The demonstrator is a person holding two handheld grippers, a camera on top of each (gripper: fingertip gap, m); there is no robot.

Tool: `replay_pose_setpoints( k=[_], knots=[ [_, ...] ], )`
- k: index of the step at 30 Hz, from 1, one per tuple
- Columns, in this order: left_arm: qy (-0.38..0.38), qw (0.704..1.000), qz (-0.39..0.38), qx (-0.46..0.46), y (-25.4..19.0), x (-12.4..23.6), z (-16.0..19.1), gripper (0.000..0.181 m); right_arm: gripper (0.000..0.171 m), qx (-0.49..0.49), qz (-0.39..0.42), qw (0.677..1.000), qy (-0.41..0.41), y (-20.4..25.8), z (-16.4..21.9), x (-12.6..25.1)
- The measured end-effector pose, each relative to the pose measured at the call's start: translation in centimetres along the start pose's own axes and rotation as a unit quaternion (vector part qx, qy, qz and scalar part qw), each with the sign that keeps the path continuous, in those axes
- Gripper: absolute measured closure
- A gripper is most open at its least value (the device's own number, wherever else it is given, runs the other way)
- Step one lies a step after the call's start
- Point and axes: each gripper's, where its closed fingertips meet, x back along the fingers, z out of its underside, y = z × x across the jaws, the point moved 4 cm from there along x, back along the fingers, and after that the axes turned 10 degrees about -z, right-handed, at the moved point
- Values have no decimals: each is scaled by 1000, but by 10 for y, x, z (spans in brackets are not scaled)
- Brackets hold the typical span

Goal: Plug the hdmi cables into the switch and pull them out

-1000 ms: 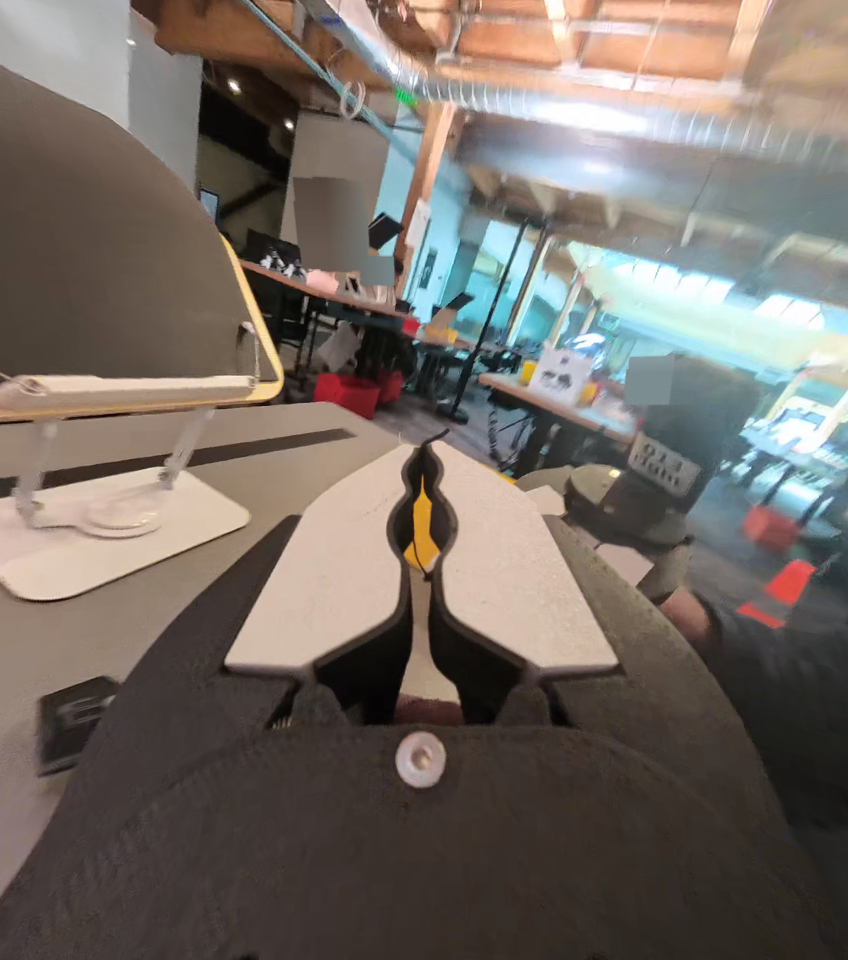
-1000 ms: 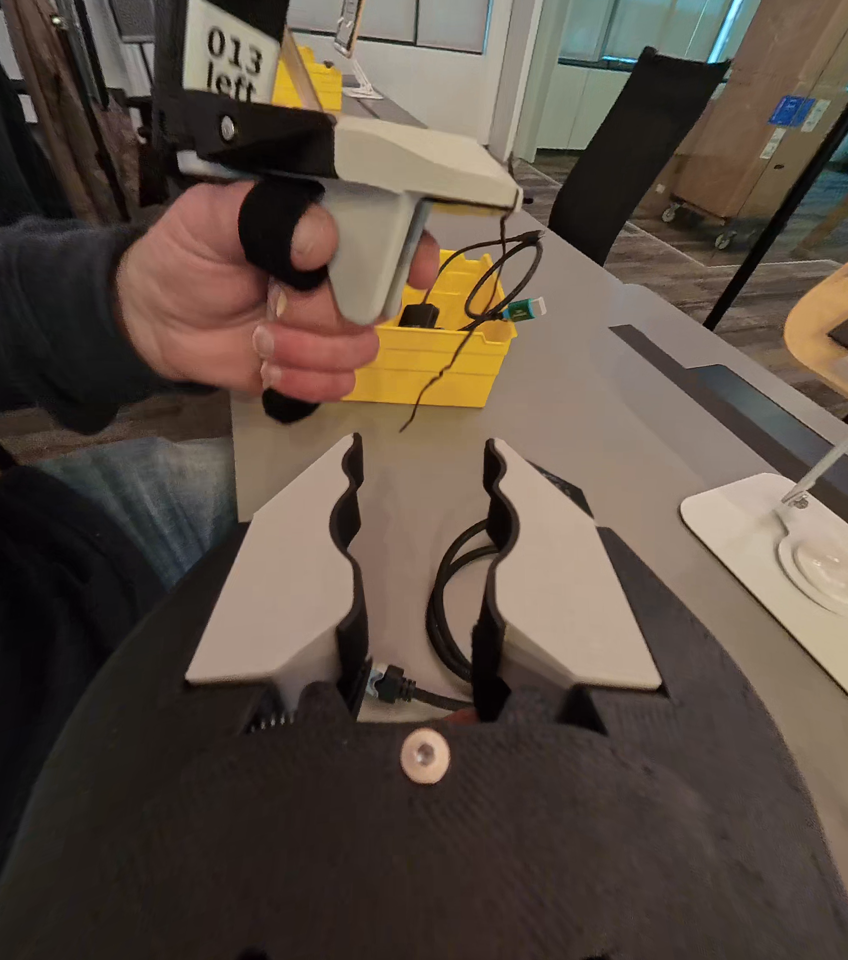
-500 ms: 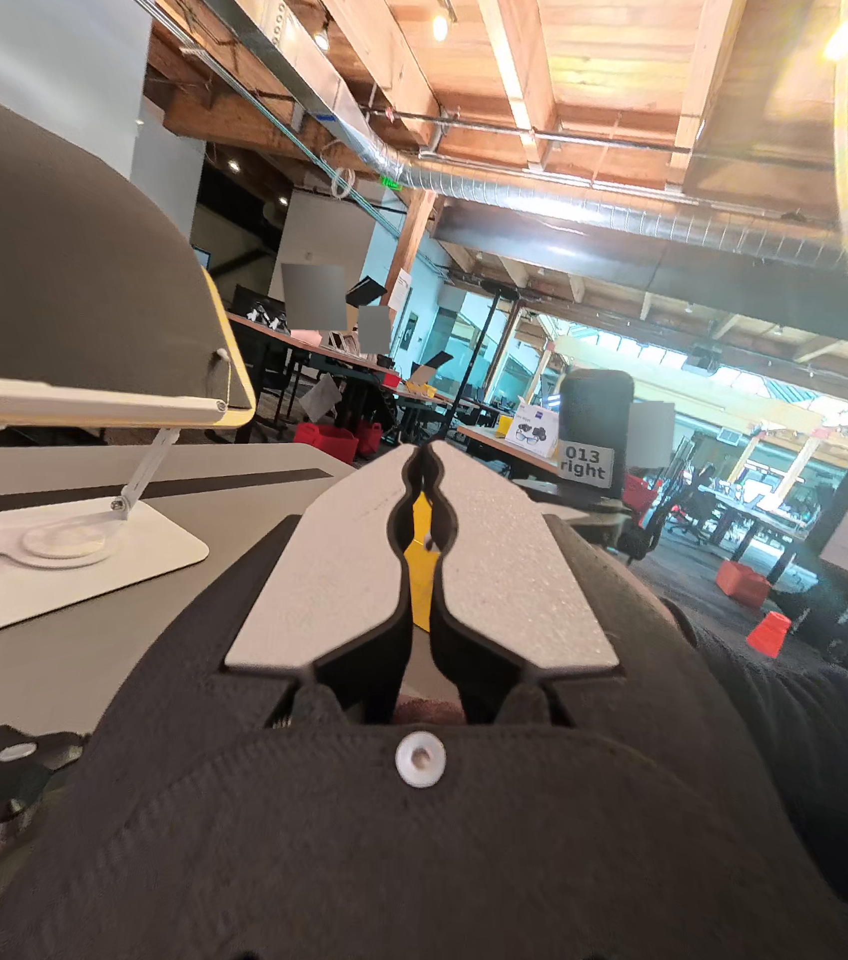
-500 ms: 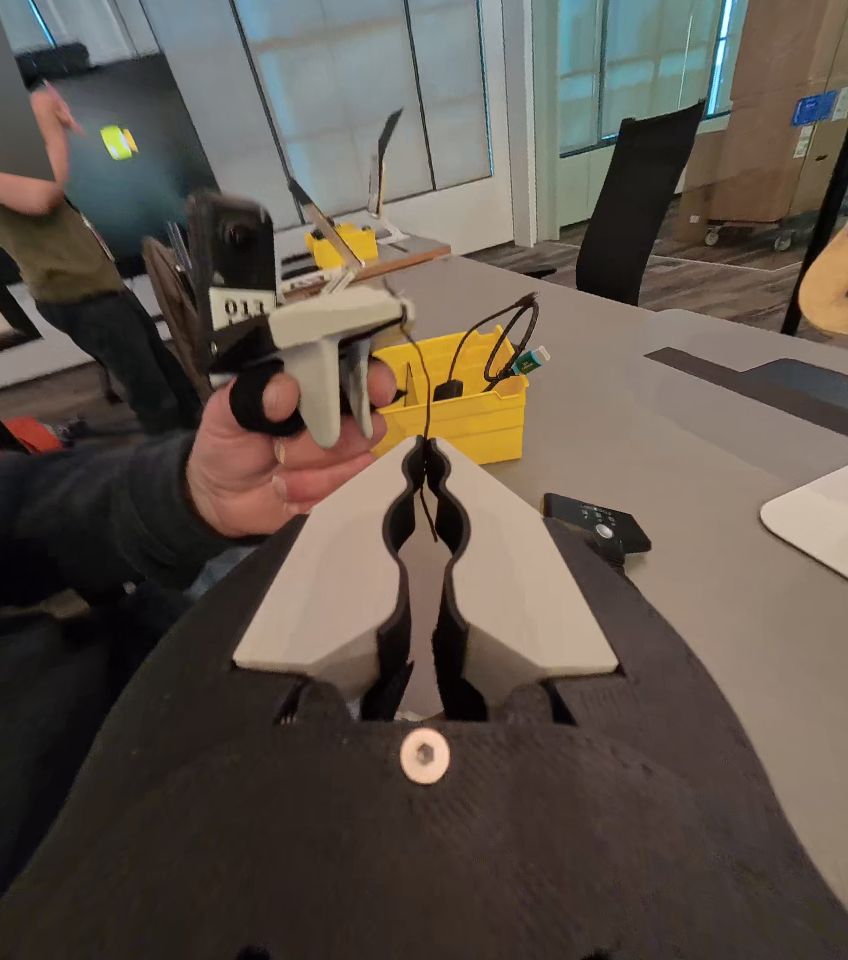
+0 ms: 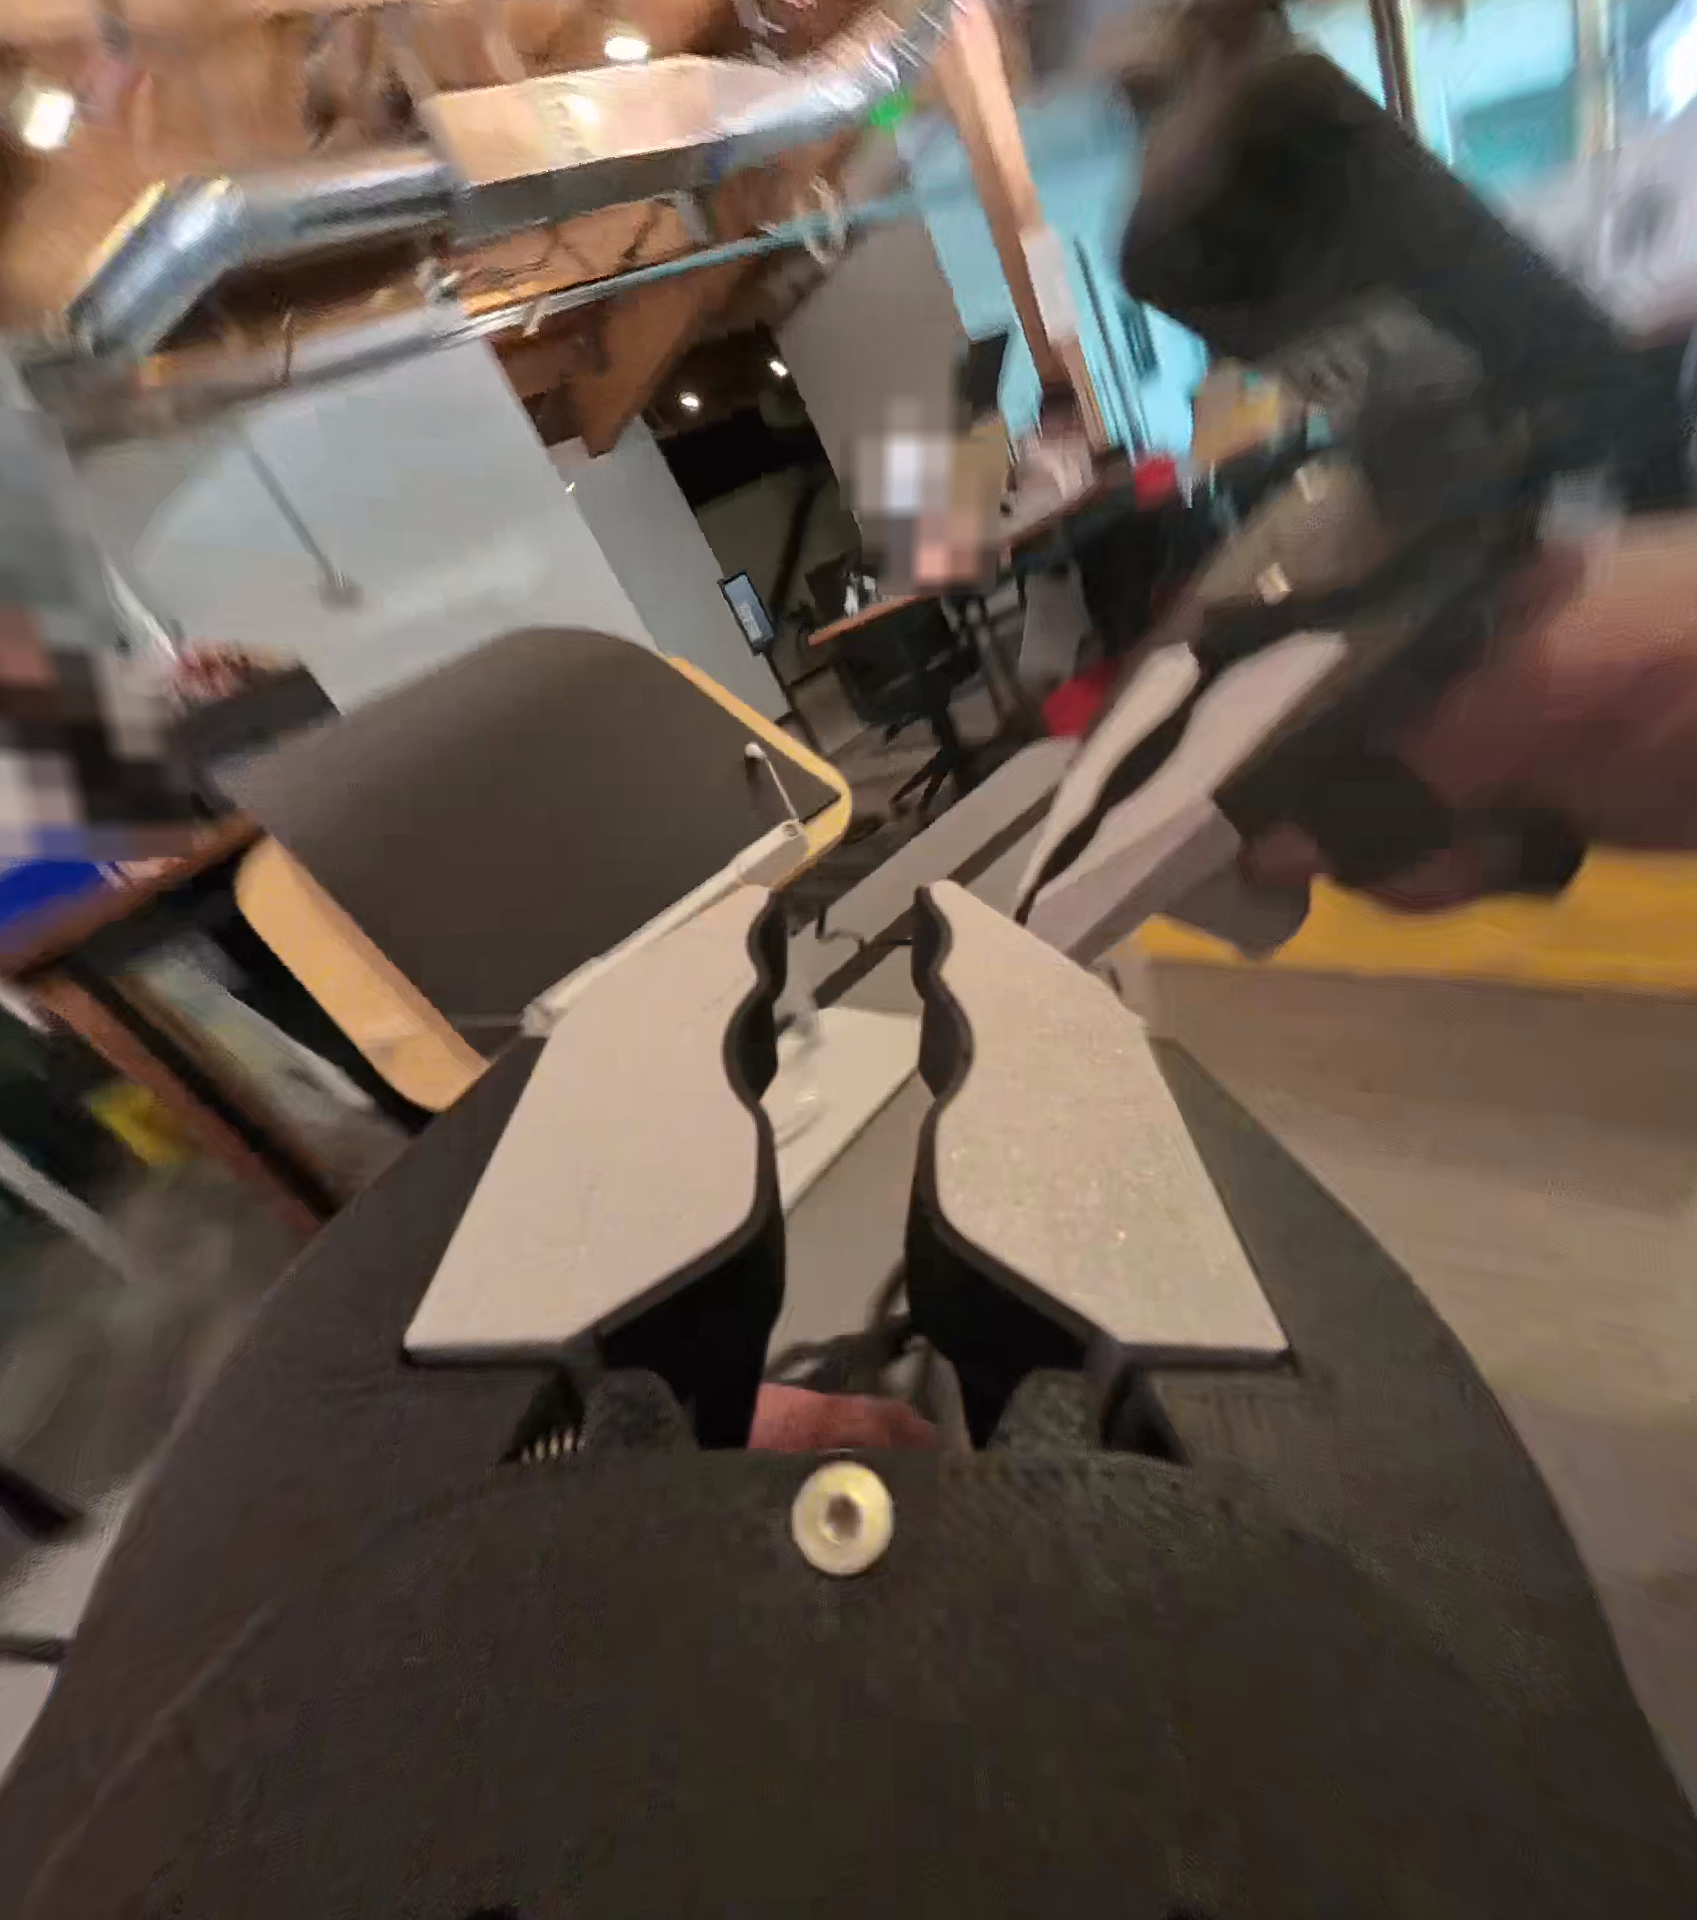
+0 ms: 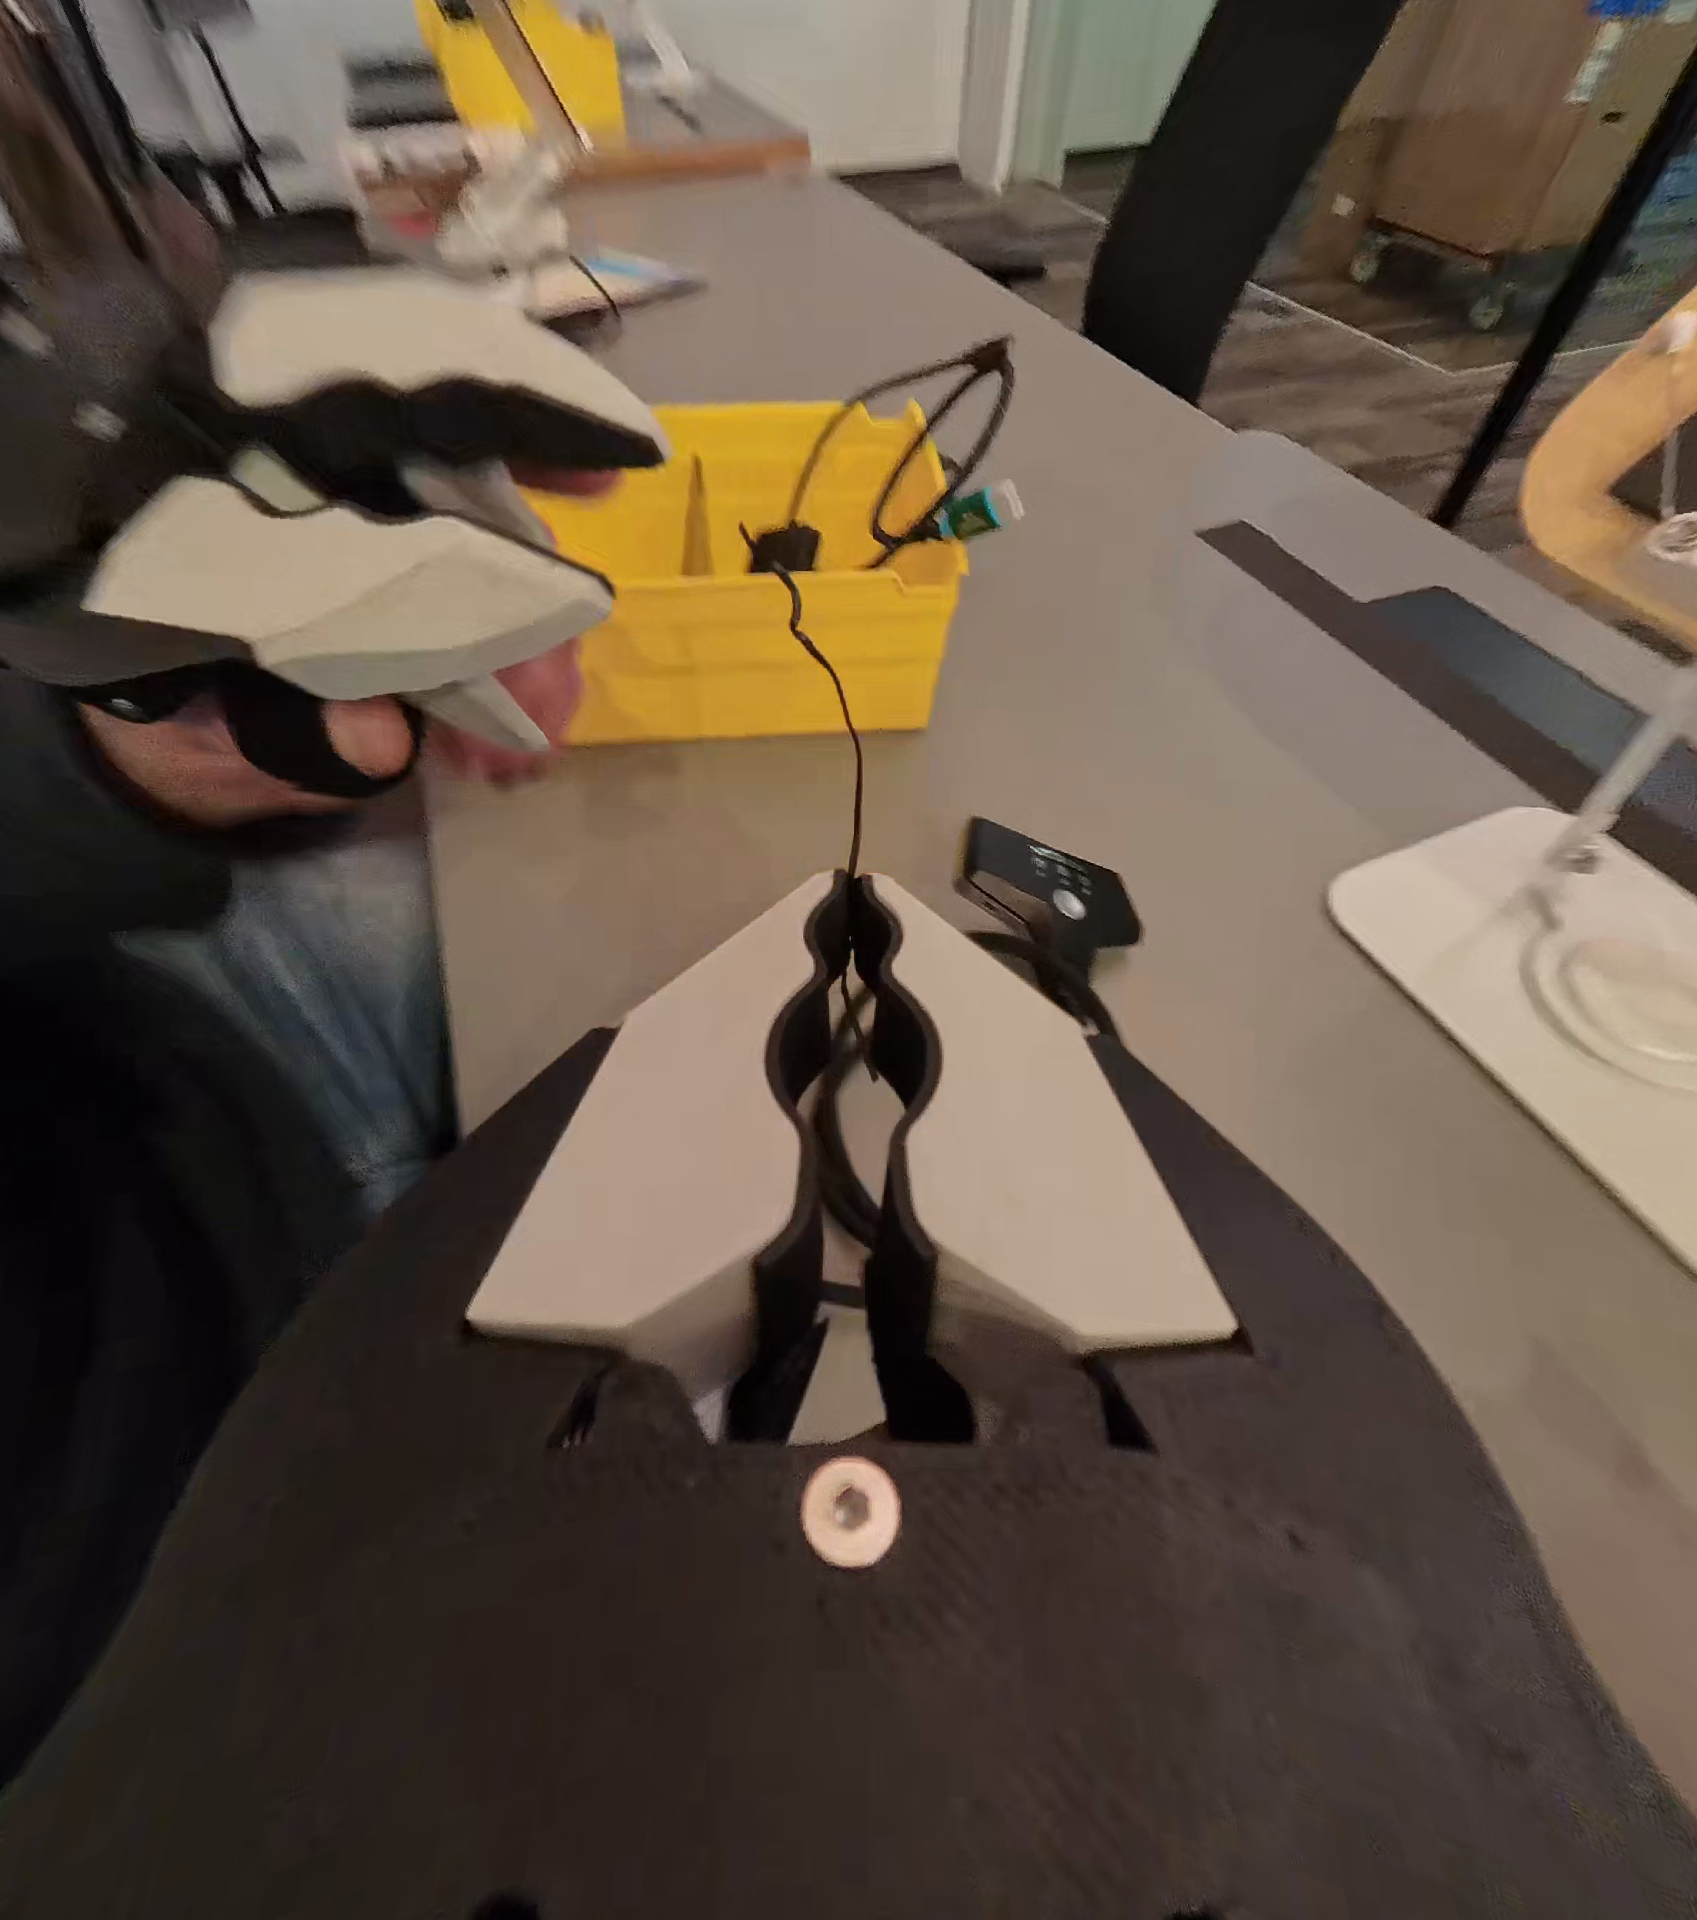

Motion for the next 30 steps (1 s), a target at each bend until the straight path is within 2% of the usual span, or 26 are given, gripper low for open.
replay_pose_setpoints(
  k=[3,5,7,9,11,12,16,18,20,23,26,30],
  knots=[
    [27,972,20,-231,-14,-5,0,152,171,41,22,998,42,3,-1,1],
    [49,942,11,-332,-17,-10,2,149,171,71,33,994,71,6,-1,0],
    [76,931,22,-357,-23,-15,6,152,171,92,37,991,86,10,-2,-1],
    [132,903,1,-408,-19,-21,23,154,171,102,41,990,84,12,-5,0],
    [155,894,-19,-420,-12,-21,35,172,171,102,43,991,73,14,-8,3],
    [157,899,-29,-409,-10,-21,38,181,171,100,42,992,65,15,-10,4],
    [149,931,-85,-324,-5,-22,31,181,171,61,22,998,-2,17,-17,5],
    [159,963,-82,-200,-9,-24,33,181,171,24,11,998,-57,15,-20,5],
    [153,981,-78,-92,-12,-25,36,181,171,-11,11,994,-112,8,-18,4],
    [151,986,-62,29,-20,-28,40,181,171,-47,1,985,-164,3,-7,-5],
    [155,981,-33,114,-35,-31,46,181,171,-90,-22,974,-205,-1,-7,-7],
    [154,969,-32,193,-34,-30,53,181,171,-105,-32,973,-203,-4,-3,-10]
  ],
)
